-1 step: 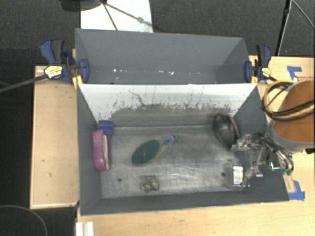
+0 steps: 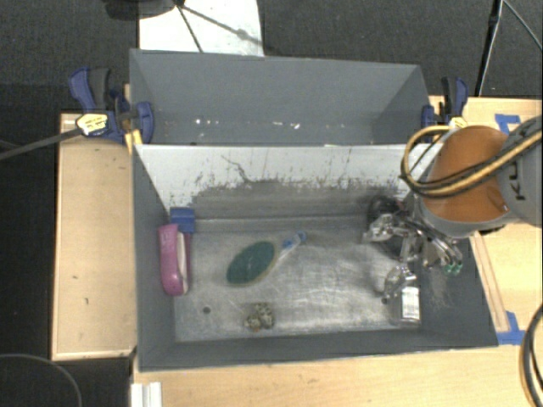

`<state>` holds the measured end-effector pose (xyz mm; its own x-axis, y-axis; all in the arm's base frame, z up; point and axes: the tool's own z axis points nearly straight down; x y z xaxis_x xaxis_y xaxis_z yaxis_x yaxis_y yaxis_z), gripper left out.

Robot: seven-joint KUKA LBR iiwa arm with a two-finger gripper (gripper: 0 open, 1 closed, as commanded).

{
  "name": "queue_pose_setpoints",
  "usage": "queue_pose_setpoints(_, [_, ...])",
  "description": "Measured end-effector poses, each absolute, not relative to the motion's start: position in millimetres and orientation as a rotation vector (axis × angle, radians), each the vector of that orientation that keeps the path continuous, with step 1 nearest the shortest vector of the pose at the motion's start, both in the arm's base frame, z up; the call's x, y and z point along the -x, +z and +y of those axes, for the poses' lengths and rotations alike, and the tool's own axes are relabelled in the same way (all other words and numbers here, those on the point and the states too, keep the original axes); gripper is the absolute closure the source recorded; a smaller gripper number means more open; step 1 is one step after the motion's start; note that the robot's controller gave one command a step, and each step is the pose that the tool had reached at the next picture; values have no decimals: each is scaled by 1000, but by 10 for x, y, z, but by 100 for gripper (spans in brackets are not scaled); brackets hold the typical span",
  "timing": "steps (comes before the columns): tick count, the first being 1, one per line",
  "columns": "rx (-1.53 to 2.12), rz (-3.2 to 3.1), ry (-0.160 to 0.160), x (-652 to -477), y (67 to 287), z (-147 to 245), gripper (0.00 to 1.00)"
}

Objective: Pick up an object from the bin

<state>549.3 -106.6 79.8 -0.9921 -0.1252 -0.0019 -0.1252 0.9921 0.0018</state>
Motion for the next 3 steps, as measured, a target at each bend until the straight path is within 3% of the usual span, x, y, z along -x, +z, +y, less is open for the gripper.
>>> queue_pose_setpoints(1, [427, 3102, -8, -5434, 1973, -1449, 0])
queue_pose_setpoints(2, [586, 3088, 8, -5855, 945, -738, 0])
queue_pose_setpoints(3, [572, 3077, 0, -5882, 1828, -327, 0])
